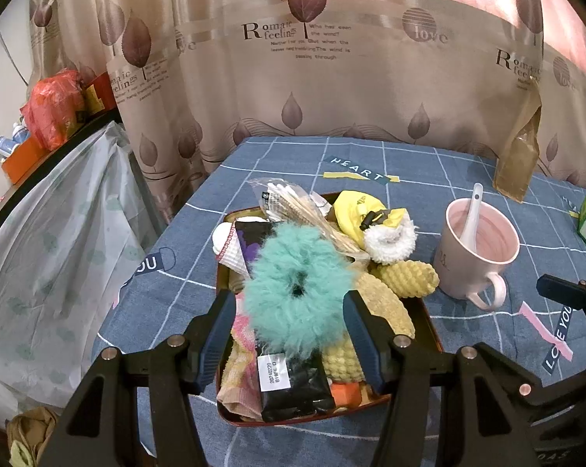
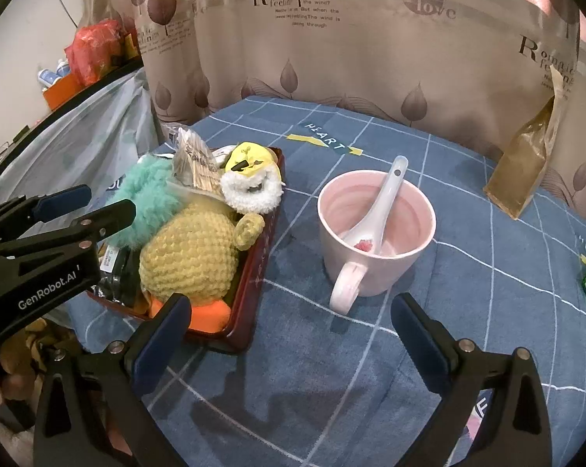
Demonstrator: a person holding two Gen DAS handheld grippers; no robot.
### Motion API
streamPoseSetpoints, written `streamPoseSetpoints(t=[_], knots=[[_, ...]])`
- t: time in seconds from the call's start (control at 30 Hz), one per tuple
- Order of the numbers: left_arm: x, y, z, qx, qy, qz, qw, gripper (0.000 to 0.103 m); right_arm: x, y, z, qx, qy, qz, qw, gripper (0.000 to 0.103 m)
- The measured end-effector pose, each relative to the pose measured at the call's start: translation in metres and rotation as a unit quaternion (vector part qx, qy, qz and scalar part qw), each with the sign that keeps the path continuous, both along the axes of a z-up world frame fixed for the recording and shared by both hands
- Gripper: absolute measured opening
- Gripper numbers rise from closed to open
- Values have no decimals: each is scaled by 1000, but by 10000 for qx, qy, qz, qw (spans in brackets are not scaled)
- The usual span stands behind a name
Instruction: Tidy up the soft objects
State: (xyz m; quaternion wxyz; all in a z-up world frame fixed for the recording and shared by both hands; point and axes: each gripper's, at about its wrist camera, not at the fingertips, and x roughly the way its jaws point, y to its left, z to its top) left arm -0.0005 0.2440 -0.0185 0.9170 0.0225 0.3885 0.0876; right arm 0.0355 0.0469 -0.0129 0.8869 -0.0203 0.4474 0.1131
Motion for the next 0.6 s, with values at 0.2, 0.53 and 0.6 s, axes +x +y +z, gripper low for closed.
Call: streamPoseSetpoints(t=[0.2, 0.53, 0.6], knots=[[0, -1, 0, 11, 2, -5, 10000, 59, -2, 2, -3, -11, 28, 30, 10000, 101], [0, -3, 0, 19, 4, 3, 10000, 59, -2, 4, -4, -16, 51, 43, 10000, 101], [0, -3, 0, 14, 3, 1, 10000, 59, -3, 4, -4, -12, 64, 51, 10000, 101]])
